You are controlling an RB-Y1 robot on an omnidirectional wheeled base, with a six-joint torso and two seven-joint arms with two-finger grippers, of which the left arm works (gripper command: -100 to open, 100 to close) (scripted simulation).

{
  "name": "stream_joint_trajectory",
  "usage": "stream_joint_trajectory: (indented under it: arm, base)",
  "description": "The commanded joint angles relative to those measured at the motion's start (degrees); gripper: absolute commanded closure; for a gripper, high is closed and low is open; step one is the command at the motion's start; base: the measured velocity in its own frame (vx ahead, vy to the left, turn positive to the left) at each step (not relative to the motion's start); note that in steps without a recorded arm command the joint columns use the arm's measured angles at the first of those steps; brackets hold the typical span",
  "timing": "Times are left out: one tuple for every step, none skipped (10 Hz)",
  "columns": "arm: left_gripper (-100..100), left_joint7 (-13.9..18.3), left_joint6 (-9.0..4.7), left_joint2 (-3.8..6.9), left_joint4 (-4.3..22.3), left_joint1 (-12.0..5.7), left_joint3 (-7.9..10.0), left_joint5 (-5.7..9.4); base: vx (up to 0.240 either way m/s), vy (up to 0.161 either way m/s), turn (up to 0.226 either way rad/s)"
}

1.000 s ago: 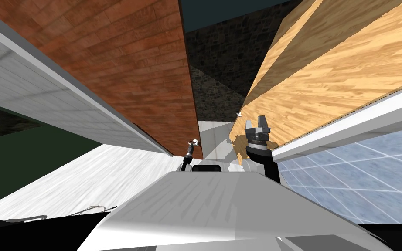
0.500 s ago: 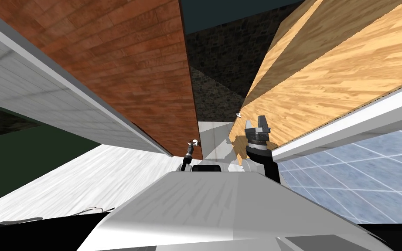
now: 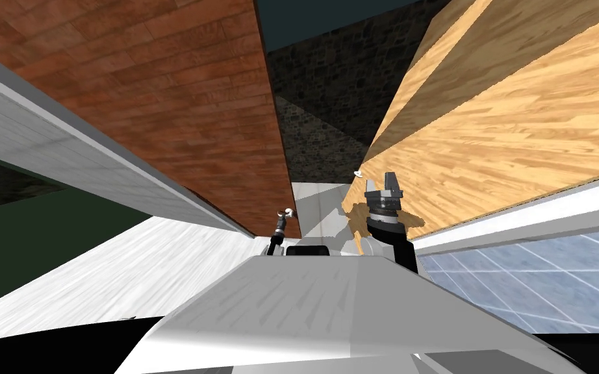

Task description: Push the door open

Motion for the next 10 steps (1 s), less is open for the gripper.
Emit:
stream_joint_trajectory:
  arm:
    - [100,-0.5,-0.47,0.68,0.8,-1.24,1.87,0.73]
    - [100,-0.6,-0.47,0.78,0.8,-1.3,2.2,0.88]
    - [100,-0.8,-0.5,0.92,1.0,-1.42,2.93,1.2]
    - [100,-1.1,-0.52,1.06,1.2,-1.54,3.67,1.52]
    - [100,-1.2,-0.53,1.1,1.3,-1.61,4.06,1.69]
    - [100,-1.4,-0.55,1.18,1.4,-1.74,4.84,2.04]
    - [100,-1.7,-0.57,1.2,1.6,-1.87,5.64,2.39]
    - [100,-1.9,-0.59,1.2,1.8,-2.01,6.45,2.74]
    - [100,-1.9,-0.59,1.2,1.8,-2.01,6.45,2.74]
    - [100,-2.3,-0.63,1.09,2.1,-2.21,7.65,3.27]
  base:
    - [0.217,-0.06,0.058]
    - [0.153,-0.058,0.039]
    - [0.137,-0.074,0.033]
    - [0.17,-0.06,0.056]
    - [0.159,-0.062,0.072]
    - [0.159,-0.106,0.084]
    - [0.183,-0.129,0.12]
    - [0.201,-0.114,0.078]
    - [0.134,-0.061,0.024]
    - [0.146,-0.074,0.048]
